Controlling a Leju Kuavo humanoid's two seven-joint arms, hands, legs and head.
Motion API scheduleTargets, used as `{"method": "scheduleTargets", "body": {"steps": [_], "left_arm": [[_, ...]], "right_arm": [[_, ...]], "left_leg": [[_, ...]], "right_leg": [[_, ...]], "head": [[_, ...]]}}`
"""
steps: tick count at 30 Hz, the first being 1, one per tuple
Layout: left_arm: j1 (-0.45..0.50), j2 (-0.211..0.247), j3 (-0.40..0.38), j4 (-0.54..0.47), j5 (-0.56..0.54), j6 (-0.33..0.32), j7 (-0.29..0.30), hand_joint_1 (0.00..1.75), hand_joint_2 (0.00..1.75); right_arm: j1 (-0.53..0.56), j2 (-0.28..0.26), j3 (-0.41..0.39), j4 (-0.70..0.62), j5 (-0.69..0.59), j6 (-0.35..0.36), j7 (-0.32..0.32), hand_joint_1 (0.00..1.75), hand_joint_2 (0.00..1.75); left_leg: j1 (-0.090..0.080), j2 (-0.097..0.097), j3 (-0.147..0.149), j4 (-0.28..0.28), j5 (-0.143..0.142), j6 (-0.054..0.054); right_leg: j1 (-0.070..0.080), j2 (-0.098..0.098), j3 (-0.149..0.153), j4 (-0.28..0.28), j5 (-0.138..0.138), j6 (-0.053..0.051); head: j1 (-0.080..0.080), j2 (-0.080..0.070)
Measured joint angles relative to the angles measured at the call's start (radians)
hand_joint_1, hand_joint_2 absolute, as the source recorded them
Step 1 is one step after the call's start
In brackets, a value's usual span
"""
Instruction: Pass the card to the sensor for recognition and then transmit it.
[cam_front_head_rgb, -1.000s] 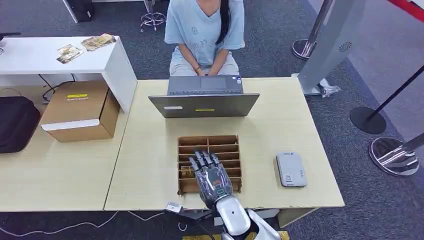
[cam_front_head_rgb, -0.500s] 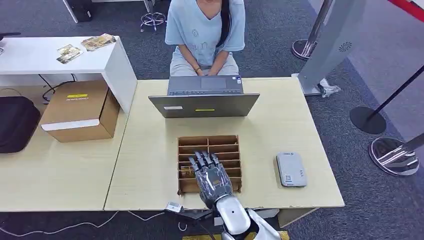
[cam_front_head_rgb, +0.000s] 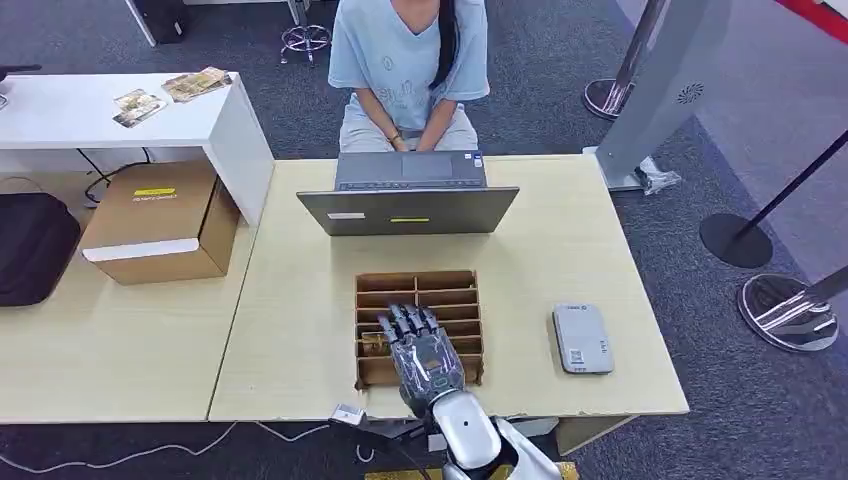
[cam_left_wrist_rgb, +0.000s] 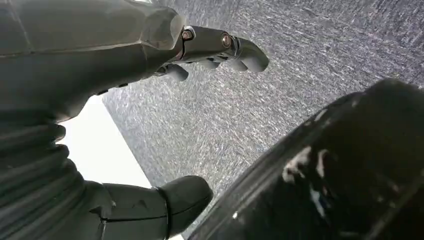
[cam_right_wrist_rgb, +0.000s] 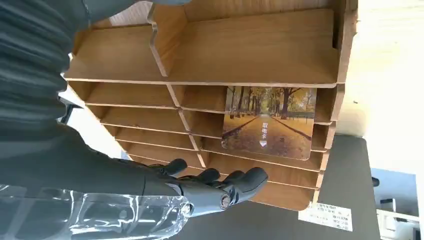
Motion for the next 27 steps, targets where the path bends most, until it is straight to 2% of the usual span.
{"method": "scheduleTargets", "body": {"steps": [10,21,27], "left_arm": [[0.000,0.000,0.029,0.000,0.081,-0.018,0.000,0.00,1.75],[0.000,0.000,0.046,0.000,0.082,-0.021,0.000,0.00,1.75],[0.000,0.000,0.047,0.000,0.081,-0.021,0.000,0.00,1.75]], "right_arm": [[0.002,0.000,0.000,0.000,0.000,0.003,0.000,0.00,1.75],[0.003,0.000,0.000,-0.003,0.000,0.003,0.000,0.00,1.75],[0.005,0.000,0.000,-0.003,0.000,0.004,0.000,0.07,1.75]], "left_leg": [[0.000,0.000,0.000,0.000,0.000,0.000],[0.000,0.000,0.000,0.000,0.000,0.000],[0.000,0.000,0.000,0.000,0.000,0.000]], "right_leg": [[0.000,0.000,0.000,0.000,0.000,0.000],[0.000,0.000,0.000,0.000,0.000,0.000],[0.000,0.000,0.000,0.000,0.000,0.000]], "head": [[0.000,0.000],[0.000,0.000],[0.000,0.000]]}}
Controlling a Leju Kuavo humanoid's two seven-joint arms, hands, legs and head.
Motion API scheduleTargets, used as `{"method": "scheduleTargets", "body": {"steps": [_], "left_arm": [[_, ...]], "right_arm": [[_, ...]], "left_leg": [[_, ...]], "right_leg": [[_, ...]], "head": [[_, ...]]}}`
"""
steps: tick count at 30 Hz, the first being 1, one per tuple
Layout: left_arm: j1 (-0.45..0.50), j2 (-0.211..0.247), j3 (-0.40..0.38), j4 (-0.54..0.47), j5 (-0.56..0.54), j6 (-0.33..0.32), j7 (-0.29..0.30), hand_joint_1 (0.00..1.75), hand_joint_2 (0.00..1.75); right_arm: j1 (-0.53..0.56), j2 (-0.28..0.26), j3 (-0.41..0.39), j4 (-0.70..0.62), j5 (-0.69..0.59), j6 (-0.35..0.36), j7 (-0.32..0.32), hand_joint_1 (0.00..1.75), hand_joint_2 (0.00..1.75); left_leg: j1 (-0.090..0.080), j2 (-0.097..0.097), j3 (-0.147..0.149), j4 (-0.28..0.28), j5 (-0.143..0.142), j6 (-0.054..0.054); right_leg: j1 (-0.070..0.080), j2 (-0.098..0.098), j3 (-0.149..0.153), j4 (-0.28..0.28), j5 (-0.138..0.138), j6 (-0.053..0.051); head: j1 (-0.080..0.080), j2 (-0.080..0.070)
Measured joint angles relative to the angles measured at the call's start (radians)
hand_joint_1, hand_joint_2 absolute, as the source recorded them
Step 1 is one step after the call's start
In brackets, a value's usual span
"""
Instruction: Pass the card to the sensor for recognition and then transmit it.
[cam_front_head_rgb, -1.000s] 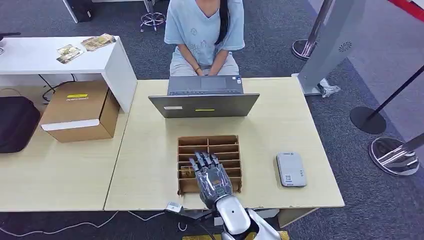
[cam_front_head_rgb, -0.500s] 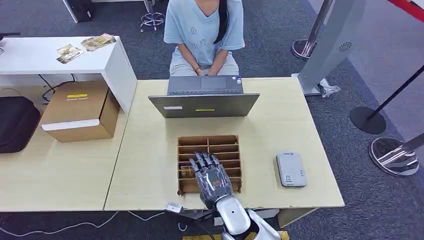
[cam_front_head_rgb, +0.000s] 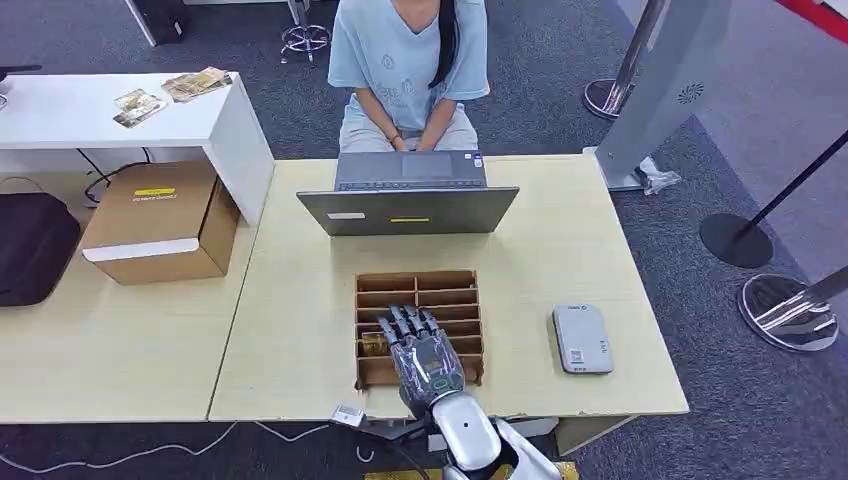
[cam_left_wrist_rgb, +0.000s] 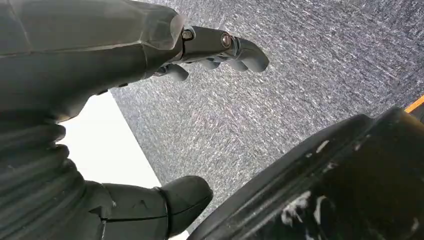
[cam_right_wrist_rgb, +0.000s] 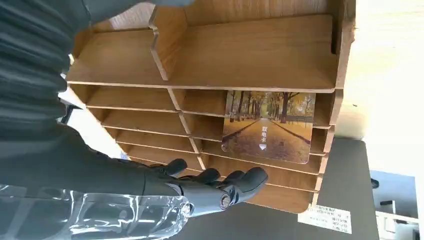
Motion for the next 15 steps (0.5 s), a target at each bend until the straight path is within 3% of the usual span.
{"method": "scheduleTargets", "body": {"steps": [6,15], "left_arm": [[0.000,0.000,0.000,0.000,0.000,0.000,0.000,0.00,1.75],[0.000,0.000,0.005,0.000,-0.002,0.000,0.000,0.00,1.75]], "right_arm": [[0.000,0.000,0.000,0.000,0.000,0.000,0.000,0.28,1.75],[0.000,0.000,0.000,0.000,0.000,-0.001,-0.002,0.14,1.75]], "left_leg": [[0.000,0.000,0.000,0.000,0.000,0.000],[0.000,0.000,0.000,0.000,0.000,0.000]], "right_leg": [[0.000,0.000,0.000,0.000,0.000,0.000],[0.000,0.000,0.000,0.000,0.000,0.000]], "head": [[0.000,0.000],[0.000,0.000]]}}
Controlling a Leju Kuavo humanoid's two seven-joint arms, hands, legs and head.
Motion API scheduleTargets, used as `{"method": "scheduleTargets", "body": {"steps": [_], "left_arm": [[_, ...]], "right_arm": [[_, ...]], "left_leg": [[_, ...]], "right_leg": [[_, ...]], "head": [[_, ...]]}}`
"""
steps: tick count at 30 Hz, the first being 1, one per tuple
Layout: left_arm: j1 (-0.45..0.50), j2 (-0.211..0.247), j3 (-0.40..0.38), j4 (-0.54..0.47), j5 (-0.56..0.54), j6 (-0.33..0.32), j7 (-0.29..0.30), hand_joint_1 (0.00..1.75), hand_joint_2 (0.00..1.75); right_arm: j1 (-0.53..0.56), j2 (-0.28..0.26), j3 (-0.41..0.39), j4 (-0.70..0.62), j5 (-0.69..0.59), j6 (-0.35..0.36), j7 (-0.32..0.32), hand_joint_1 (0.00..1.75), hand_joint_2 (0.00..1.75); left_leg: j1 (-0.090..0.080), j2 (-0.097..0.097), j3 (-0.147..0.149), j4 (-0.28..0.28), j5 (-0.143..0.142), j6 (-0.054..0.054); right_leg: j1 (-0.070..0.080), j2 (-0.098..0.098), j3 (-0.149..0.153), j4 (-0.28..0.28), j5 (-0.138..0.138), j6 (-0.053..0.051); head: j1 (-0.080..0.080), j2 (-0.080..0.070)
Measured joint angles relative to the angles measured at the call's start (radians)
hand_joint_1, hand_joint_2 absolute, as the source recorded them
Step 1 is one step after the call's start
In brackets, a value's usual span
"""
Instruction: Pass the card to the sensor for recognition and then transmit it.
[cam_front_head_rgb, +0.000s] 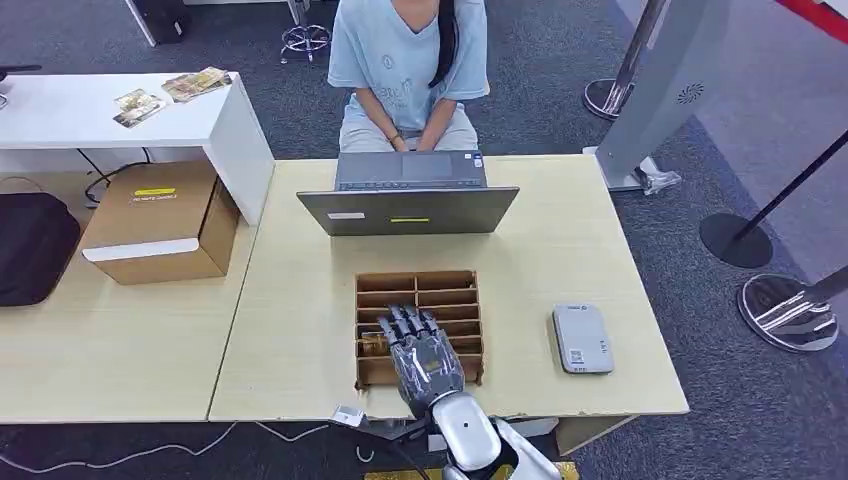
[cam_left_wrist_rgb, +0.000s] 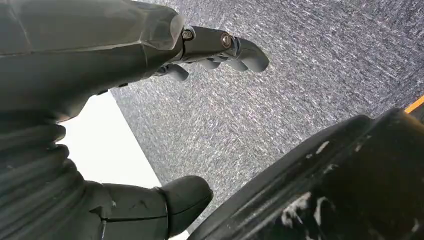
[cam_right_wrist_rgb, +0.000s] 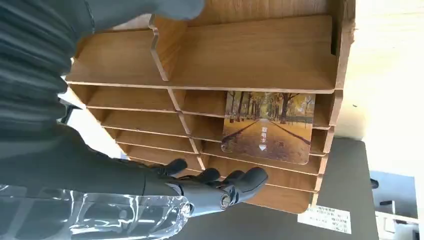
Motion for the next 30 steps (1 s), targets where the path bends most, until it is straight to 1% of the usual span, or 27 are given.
{"method": "scheduleTargets", "body": {"steps": [1,2,5,9,10,11,18,24,30], "left_arm": [[0.000,0.000,0.002,0.000,0.000,0.000,0.000,0.00,1.75],[0.000,0.000,0.003,0.000,0.000,0.000,0.000,0.00,1.75],[0.000,0.000,0.003,0.000,-0.002,0.000,0.000,0.00,1.75],[0.000,0.000,0.003,0.000,-0.003,-0.001,0.000,0.00,1.75],[0.000,0.000,0.003,0.000,-0.003,-0.001,0.000,0.00,1.75],[0.000,0.000,0.003,0.000,-0.003,-0.001,0.000,0.00,1.75],[0.000,0.000,0.003,0.000,-0.007,-0.003,0.000,0.00,1.75],[0.000,0.000,0.003,0.000,-0.008,-0.003,0.000,0.00,1.75],[0.000,0.000,0.003,0.000,-0.009,-0.003,0.000,0.00,1.75]], "right_arm": [[0.000,0.000,0.000,0.000,0.000,0.000,0.000,0.16,1.75],[0.000,0.000,0.000,0.000,0.000,0.000,0.000,0.12,1.75],[0.000,0.000,0.000,0.000,-0.002,0.000,0.000,0.12,1.75],[0.000,0.000,0.000,0.000,-0.002,0.000,0.000,0.16,1.75],[0.000,0.000,0.000,0.000,-0.002,0.000,0.000,0.26,1.75],[0.000,0.000,0.000,0.000,-0.002,0.000,0.000,0.30,1.75],[0.000,0.000,0.000,0.000,-0.006,0.000,-0.002,0.35,1.75],[0.000,0.000,0.000,0.000,-0.010,0.000,-0.002,0.51,1.75],[-0.002,0.000,0.000,0.001,-0.012,-0.001,-0.006,0.54,1.75]], "left_leg": [[0.000,0.000,0.000,0.000,0.000,0.000],[0.000,0.000,0.000,0.000,0.000,0.000],[0.000,0.000,0.000,0.000,0.000,0.000],[0.000,0.000,0.000,0.000,0.000,0.000],[0.000,0.000,0.000,0.000,0.000,0.000],[0.000,0.000,0.000,0.000,0.000,0.000],[0.000,0.000,0.000,0.000,0.000,0.000],[0.000,0.000,0.000,0.000,0.000,0.000],[0.000,0.000,0.000,0.000,0.000,0.000]], "right_leg": [[0.000,0.000,0.000,0.000,0.000,0.000],[0.000,0.000,0.000,0.000,0.000,0.000],[0.000,0.000,0.000,0.000,0.000,0.000],[0.000,0.000,0.000,0.000,0.000,0.000],[0.000,0.000,0.000,0.000,0.000,0.000],[0.000,0.000,0.000,0.000,0.000,0.000],[0.000,0.000,0.000,0.000,0.000,0.000],[0.000,0.000,0.000,0.000,0.000,0.000],[0.000,0.000,0.000,0.000,0.000,0.000]], "head": [[0.000,0.000],[0.000,0.000],[0.000,0.000],[0.000,0.000],[0.000,0.000],[0.000,0.000],[0.000,0.000],[0.000,0.000],[0.000,0.000]]}}
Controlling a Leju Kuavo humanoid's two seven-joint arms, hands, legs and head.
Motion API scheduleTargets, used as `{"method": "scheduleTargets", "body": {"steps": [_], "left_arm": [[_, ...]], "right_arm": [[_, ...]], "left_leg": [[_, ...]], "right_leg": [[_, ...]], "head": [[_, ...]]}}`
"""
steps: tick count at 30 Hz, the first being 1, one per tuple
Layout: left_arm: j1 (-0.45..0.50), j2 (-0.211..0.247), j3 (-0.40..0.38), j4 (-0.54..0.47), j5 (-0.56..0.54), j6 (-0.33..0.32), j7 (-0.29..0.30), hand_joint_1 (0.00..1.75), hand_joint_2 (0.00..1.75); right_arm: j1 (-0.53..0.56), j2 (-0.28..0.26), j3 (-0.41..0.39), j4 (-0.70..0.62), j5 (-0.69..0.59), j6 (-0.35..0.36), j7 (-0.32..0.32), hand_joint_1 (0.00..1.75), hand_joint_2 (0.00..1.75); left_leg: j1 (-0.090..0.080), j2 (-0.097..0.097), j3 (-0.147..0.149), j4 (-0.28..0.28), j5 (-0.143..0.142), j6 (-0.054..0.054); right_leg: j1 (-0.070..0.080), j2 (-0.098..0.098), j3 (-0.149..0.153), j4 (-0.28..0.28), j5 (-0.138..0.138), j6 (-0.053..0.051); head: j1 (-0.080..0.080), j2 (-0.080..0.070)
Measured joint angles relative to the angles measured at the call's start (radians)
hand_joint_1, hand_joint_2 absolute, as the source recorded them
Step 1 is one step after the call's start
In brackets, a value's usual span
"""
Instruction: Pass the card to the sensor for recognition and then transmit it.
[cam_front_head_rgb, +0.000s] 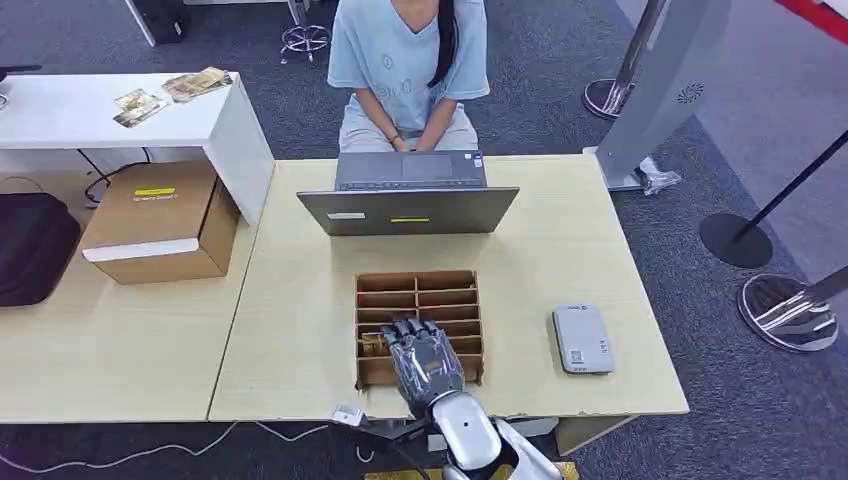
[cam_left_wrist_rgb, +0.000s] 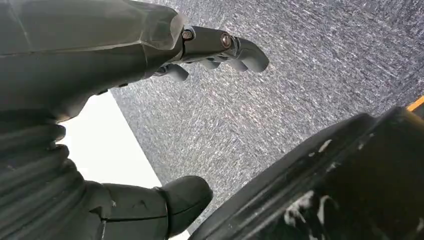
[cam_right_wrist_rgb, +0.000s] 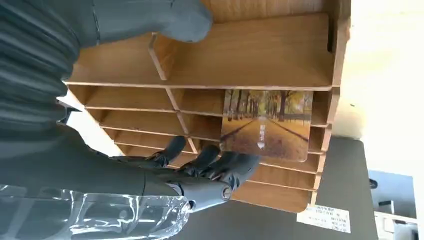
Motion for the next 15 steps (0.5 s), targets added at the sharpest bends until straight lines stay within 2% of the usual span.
{"method": "scheduleTargets", "body": {"steps": [4,11,15], "left_arm": [[0.000,0.000,0.000,0.000,-0.001,0.000,0.000,0.00,1.75],[0.000,0.000,0.000,0.000,-0.002,0.000,0.000,0.00,1.75],[0.000,0.000,0.000,0.000,-0.003,0.000,0.000,0.00,1.75]], "right_arm": [[-0.002,0.000,0.000,0.000,0.000,0.000,0.000,0.70,1.75],[-0.010,0.000,0.000,0.000,0.000,-0.001,0.000,0.68,1.75],[-0.010,0.000,0.000,0.000,-0.002,-0.002,0.000,0.75,1.75]], "left_leg": [[0.000,0.000,0.000,0.000,0.000,0.000],[0.000,0.000,0.000,0.000,0.000,0.000],[0.000,0.000,0.000,0.000,0.000,0.000]], "right_leg": [[0.000,0.000,0.000,0.000,0.000,0.000],[0.000,0.000,0.000,0.000,0.000,0.000],[0.000,0.000,0.000,0.000,0.000,0.000]], "head": [[0.000,0.000],[0.000,0.000],[0.000,0.000]]}}
